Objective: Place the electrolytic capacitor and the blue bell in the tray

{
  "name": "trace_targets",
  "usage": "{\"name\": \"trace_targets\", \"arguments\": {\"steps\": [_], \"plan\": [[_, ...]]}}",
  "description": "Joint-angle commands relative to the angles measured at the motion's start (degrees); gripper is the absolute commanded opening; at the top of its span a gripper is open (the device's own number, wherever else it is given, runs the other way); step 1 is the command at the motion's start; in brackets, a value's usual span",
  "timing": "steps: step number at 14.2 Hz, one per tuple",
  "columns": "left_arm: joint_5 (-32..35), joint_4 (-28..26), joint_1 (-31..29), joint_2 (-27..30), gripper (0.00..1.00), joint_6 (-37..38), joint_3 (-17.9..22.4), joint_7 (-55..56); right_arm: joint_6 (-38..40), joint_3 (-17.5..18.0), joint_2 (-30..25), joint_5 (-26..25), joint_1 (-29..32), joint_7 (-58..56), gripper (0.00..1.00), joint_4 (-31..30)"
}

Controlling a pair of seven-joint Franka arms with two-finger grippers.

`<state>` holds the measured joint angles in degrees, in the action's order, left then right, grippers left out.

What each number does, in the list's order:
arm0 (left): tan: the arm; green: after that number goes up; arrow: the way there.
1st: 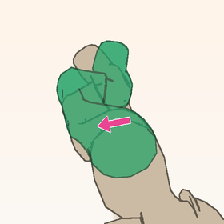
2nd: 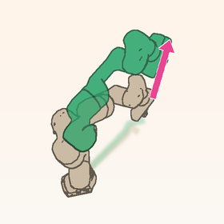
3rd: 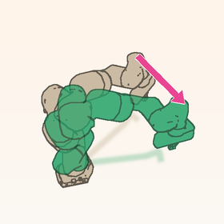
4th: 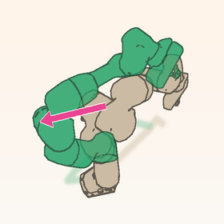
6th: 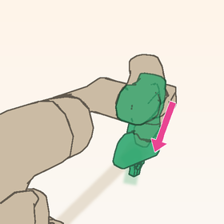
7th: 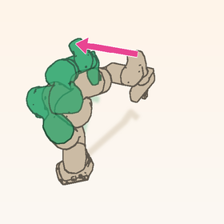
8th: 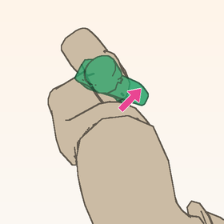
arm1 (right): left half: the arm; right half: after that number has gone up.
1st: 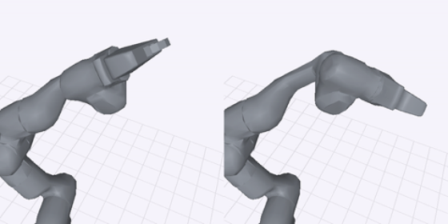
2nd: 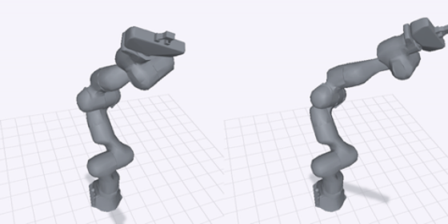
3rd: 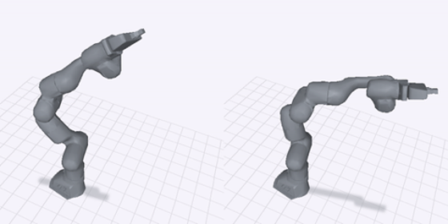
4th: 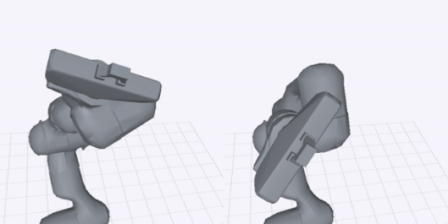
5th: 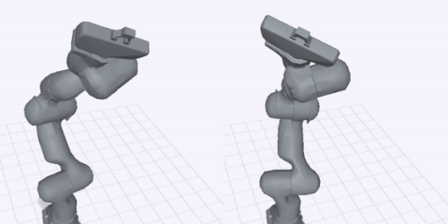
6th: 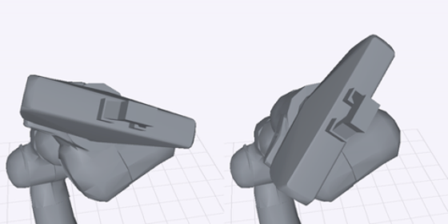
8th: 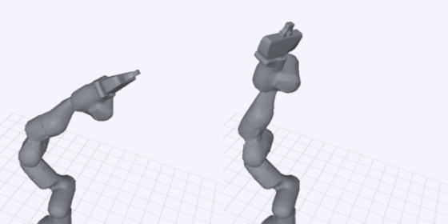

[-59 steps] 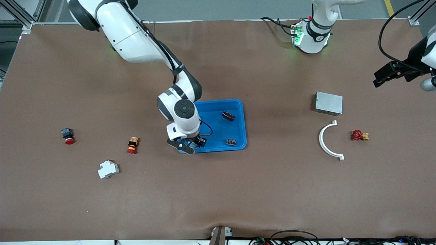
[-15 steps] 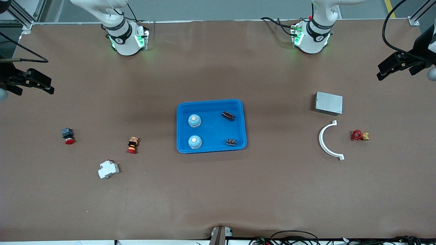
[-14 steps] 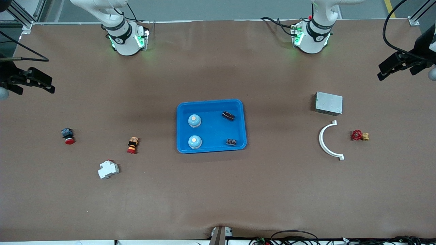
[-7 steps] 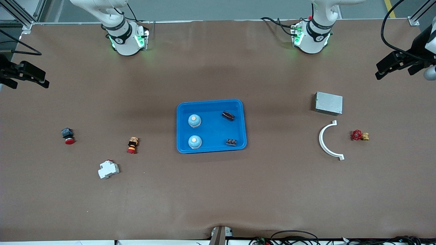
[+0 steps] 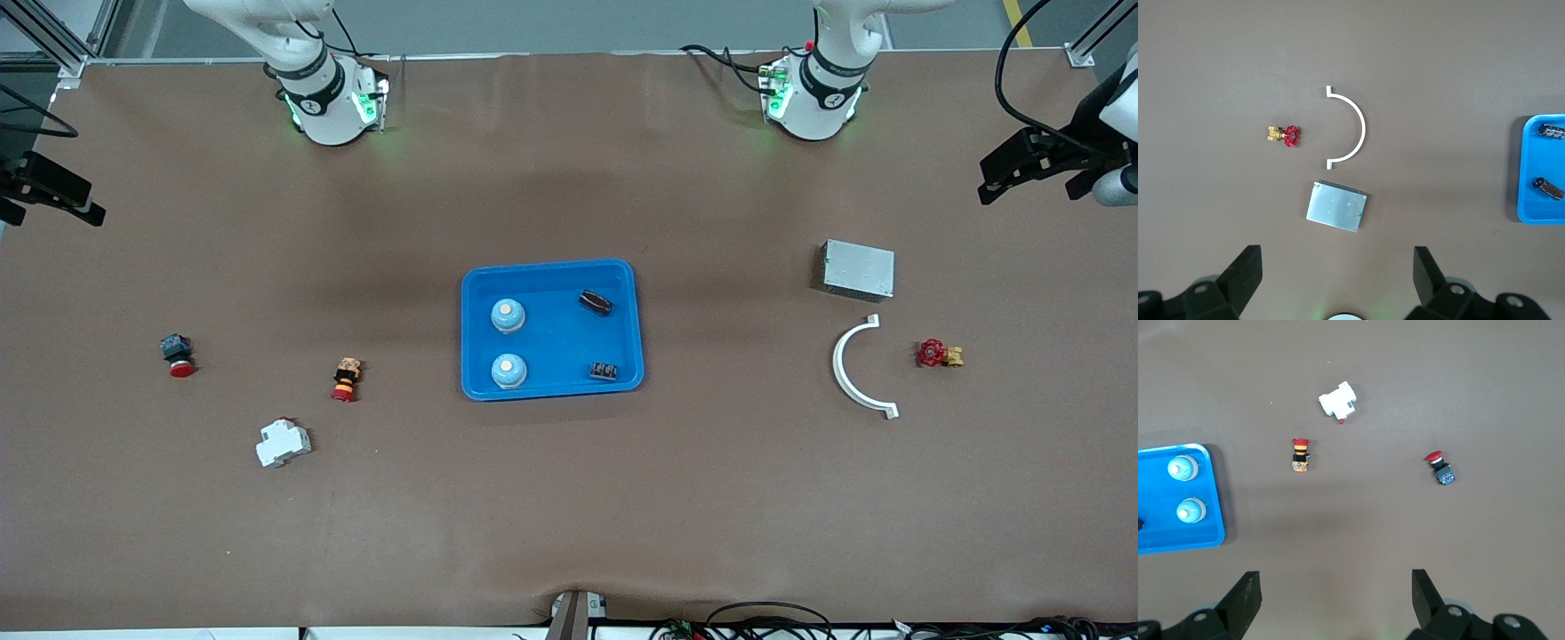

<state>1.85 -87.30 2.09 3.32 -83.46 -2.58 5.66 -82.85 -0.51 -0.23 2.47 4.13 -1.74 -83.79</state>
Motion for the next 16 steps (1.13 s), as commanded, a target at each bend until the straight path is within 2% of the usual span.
{"name": "trace_targets", "arguments": {"steps": [1, 9, 16], "plan": [[-1.2, 0.3, -0.4, -0.2, 1.00, 0.6, 0.1, -1.0, -0.6, 0.2, -1.7, 1.2, 0.7, 0.3, 1.00, -1.6], [-1.6, 3.0, -0.4, -0.7, 1.00, 0.6, 0.1, -1.3, -2.4, -0.2, -1.5, 1.0, 0.8, 0.2, 1.00, -1.8], [-1.7, 2.9, -0.5, -1.0, 1.00, 0.6, 0.3, -1.2, -3.6, -1.2, -1.3, 0.1, 1.0, 0.2, 1.00, -2.5]]}}
